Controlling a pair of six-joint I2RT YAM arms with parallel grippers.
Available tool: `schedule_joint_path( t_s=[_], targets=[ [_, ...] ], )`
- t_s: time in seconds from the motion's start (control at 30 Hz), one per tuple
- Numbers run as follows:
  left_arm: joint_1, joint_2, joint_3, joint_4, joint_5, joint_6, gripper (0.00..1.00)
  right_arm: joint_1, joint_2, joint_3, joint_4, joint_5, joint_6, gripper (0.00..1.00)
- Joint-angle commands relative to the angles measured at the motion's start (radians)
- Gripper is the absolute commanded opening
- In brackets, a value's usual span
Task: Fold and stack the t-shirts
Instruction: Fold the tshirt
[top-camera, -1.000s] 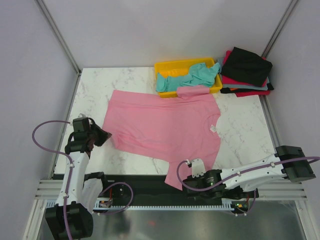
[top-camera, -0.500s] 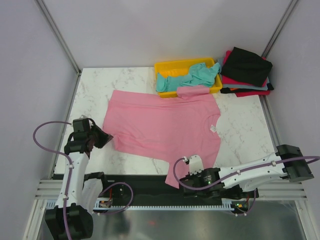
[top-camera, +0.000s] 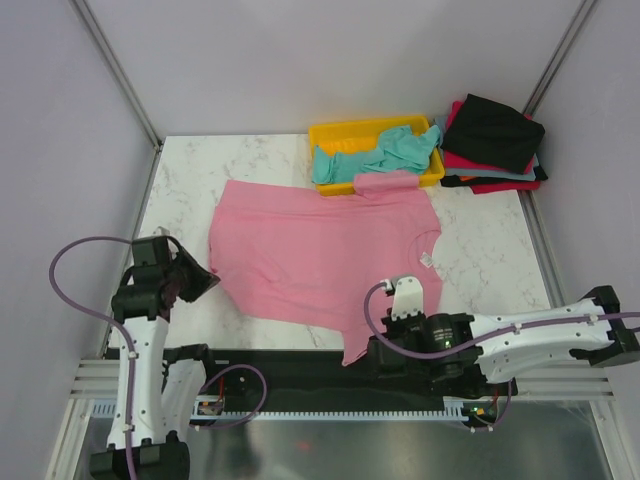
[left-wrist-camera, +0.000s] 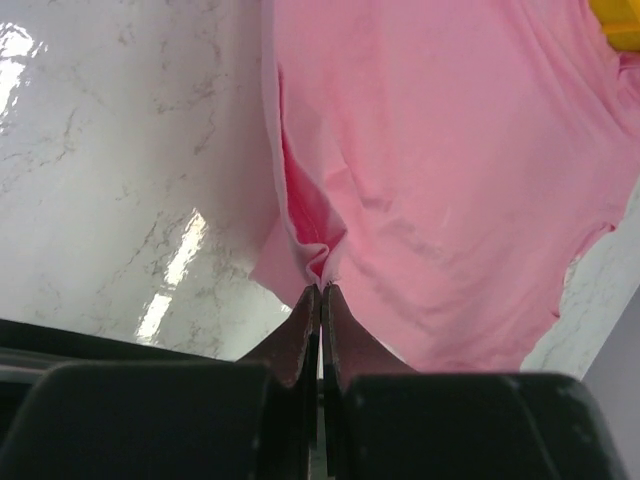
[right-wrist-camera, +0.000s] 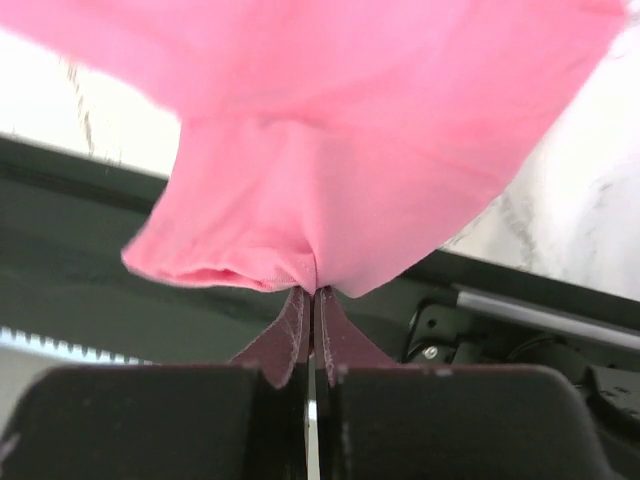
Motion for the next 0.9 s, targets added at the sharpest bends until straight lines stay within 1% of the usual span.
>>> schedule_joint_path(
  t_s=[0.0,0.07,0.1,0.13,0.17,0.2,0.23,0.27,0.3,0.37,0.4,0.43,0.47,0.53,0.57,0.6,0.63,0.7,0.73,0.87],
  targets=[
    [-0.004,0.033,0.05,-0.069,-0.06,0.107,0.02,-0.1,-0.048,0.036,-0.053,0.125,-0.044,0.0],
    [-0.001,0.073,0.062,-0.058,-0.05,0.118,0.02,-0.161,-0.085,0.046,-0.043,0.151,-0.123,0.0],
    [0.007,0.119,0.082,-0.055,-0.026,0.134,0.02,-0.227,-0.116,0.056,-0.02,0.154,-0.163,0.0],
    [0.005,0.136,0.09,-0.043,-0.021,0.137,0.02,-0.263,-0.126,0.063,0.0,0.157,-0.2,0.0],
    [0.005,0.15,0.105,-0.032,-0.03,0.138,0.02,-0.331,-0.134,0.069,0.04,0.152,-0.284,0.0],
    [0.007,0.177,0.11,-0.021,-0.046,0.138,0.02,-0.364,-0.137,0.082,0.063,0.146,-0.326,0.0],
    [0.007,0.189,0.111,-0.01,-0.05,0.14,0.02,-0.396,-0.131,0.089,0.084,0.139,-0.363,0.0],
    [0.007,0.208,0.123,0.01,-0.053,0.143,0.02,-0.425,-0.122,0.095,0.127,0.136,-0.439,0.0],
    [0.007,0.225,0.128,0.022,-0.067,0.154,0.02,-0.477,-0.099,0.101,0.15,0.116,-0.473,0.0],
    [0.008,0.322,0.169,0.037,-0.121,0.184,0.02,-0.548,-0.064,0.113,0.207,0.102,-0.553,0.0],
    [0.008,0.323,0.185,0.042,-0.133,0.193,0.02,-0.571,-0.053,0.116,0.227,0.097,-0.584,0.0],
    [0.01,0.379,0.199,0.048,-0.141,0.203,0.02,-0.593,-0.047,0.119,0.243,0.094,-0.605,0.0],
    [0.011,0.403,0.229,0.054,-0.144,0.21,0.02,-0.615,-0.041,0.122,0.276,0.093,-0.628,0.0],
    [0.016,0.45,0.254,0.06,-0.156,0.229,0.02,-0.695,-0.028,0.125,0.315,0.067,-0.702,0.0],
    [0.019,0.485,0.281,0.06,-0.173,0.232,0.02,-0.726,-0.025,0.129,0.348,0.057,-0.726,0.0],
    [0.025,0.499,0.292,0.071,-0.208,0.238,0.02,-0.784,-0.016,0.129,0.365,0.042,-0.749,0.0],
    [0.028,0.515,0.303,0.076,-0.216,0.241,0.02,-0.812,-0.012,0.125,0.387,0.007,-0.798,0.0],
    [0.033,0.573,0.338,0.079,-0.187,0.241,0.02,-0.888,0.011,0.124,0.439,-0.038,-0.834,0.0],
    [0.034,0.596,0.349,0.083,-0.179,0.236,0.02,-0.909,0.021,0.124,0.451,-0.073,-0.869,0.0],
    [0.036,0.663,0.367,0.138,-0.168,0.221,0.02,-0.982,0.067,0.133,0.503,-0.122,-0.929,0.0]
  ],
)
